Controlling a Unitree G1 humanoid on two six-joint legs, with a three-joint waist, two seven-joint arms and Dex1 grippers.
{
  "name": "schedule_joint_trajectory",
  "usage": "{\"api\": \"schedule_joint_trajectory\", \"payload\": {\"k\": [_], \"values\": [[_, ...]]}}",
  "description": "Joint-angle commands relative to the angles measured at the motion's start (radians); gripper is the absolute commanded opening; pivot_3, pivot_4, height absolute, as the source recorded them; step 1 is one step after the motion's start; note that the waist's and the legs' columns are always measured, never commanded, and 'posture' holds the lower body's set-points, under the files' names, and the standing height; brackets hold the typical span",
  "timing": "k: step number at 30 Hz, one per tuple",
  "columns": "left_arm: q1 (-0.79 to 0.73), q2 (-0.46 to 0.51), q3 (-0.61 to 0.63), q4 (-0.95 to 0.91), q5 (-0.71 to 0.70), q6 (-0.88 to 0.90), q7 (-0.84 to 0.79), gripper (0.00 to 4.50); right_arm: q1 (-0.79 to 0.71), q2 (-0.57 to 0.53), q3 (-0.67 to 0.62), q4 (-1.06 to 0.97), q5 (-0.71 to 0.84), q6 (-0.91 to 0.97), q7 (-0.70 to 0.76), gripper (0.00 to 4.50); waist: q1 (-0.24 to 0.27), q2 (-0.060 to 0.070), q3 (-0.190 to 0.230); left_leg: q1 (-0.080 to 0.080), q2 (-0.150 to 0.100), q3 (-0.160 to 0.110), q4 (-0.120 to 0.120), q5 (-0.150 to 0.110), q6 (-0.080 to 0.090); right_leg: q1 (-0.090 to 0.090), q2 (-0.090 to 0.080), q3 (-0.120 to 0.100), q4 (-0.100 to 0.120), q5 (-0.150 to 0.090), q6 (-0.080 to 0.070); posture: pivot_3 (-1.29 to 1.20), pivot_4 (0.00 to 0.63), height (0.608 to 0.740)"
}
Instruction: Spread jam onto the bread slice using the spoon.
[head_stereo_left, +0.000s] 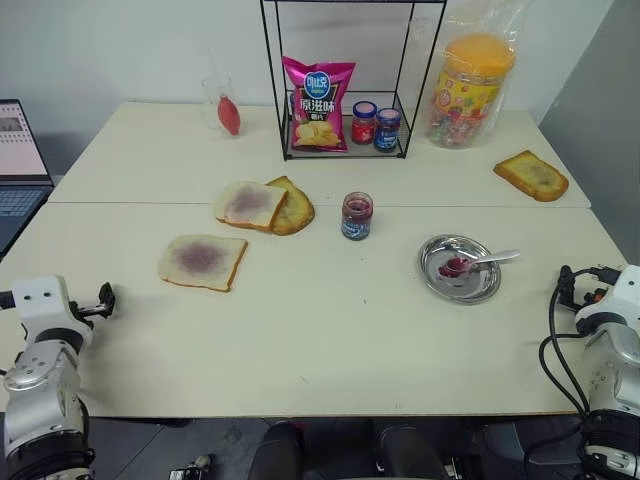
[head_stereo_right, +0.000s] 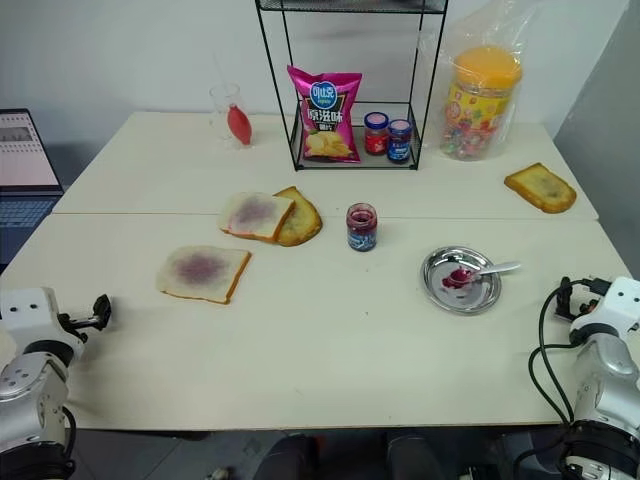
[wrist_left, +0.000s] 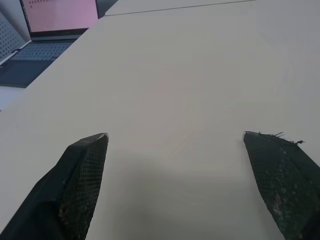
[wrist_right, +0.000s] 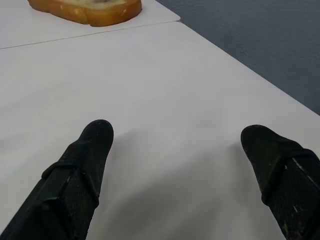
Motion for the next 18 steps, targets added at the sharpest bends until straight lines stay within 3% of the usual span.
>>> {"api": "schedule_joint_trajectory", "payload": {"k": [1, 6, 9, 13, 16, 18], "values": [[0.003, 0.026, 0.02, -0.016, 0.0, -0.014, -0.001, 4.5, -0.002, -0.008, -0.028, -0.024, 0.009, -0.02, -0.01, 4.48, 0.0, 0.0, 0.0, 0.0, 0.0, 0.0, 0.0, 0.0, 0.0, 0.0, 0.0, 0.0, 0.0, 0.0, 0.0, 0.0, 0.15, 0.74], [0.025, 0.042, 0.037, -0.058, -0.014, 0.006, -0.017, 4.5, 0.001, -0.022, -0.027, -0.06, 0.012, -0.008, 0.001, 4.48, 0.0, 0.0, 0.0, 0.0, 0.0, 0.0, 0.0, 0.0, 0.0, 0.0, 0.0, 0.0, 0.0, 0.0, 0.0, 0.0, 0.15, 0.74], [0.061, 0.076, 0.089, -0.184, -0.19, 0.153, -0.175, 4.5, -0.026, -0.074, 0.023, -0.232, 0.132, 0.101, 0.16, 4.48, -0.005, 0.0, 0.0, 0.0, 0.0, 0.0, 0.0, 0.0, 0.0, 0.0, 0.0, 0.0, 0.0, 0.0, 0.0, 0.0, 0.15, 0.74], [0.065, 0.113, 0.102, -0.25, -0.287, 0.284, -0.254, 4.5, -0.045, -0.13, 0.058, -0.353, 0.219, 0.219, 0.251, 4.48, -0.005, 0.0, 0.0, 0.0, 0.001, -0.001, 0.0, 0.0, 0.0, 0.0, 0.0, -0.001, 0.001, 0.0, 0.001, 0.0, 0.15, 0.74], [-0.029, 0.145, 0.05, -0.229, -0.388, 0.465, -0.317, 4.5, -0.109, -0.237, 0.203, -0.547, 0.47, 0.46, 0.487, 4.48, -0.006, 0.001, 0.001, 0.001, 0.001, -0.001, 0.001, 0.0, 0.0, 0.001, 0.001, -0.001, 0.001, -0.002, 0.002, 0.0, 0.15, 0.74], [-0.095, 0.143, 0.003, -0.183, -0.371, 0.492, -0.317, 4.5, -0.142, -0.268, 0.283, -0.605, 0.548, 0.54, 0.572, 4.48, -0.004, 0.001, 0.0, 0.001, 0.002, -0.003, 0.001, 0.0, 0.001, 0.001, 0.002, -0.003, 0.001, -0.002, 0.002, 0.0, 0.15, 0.74]]}}
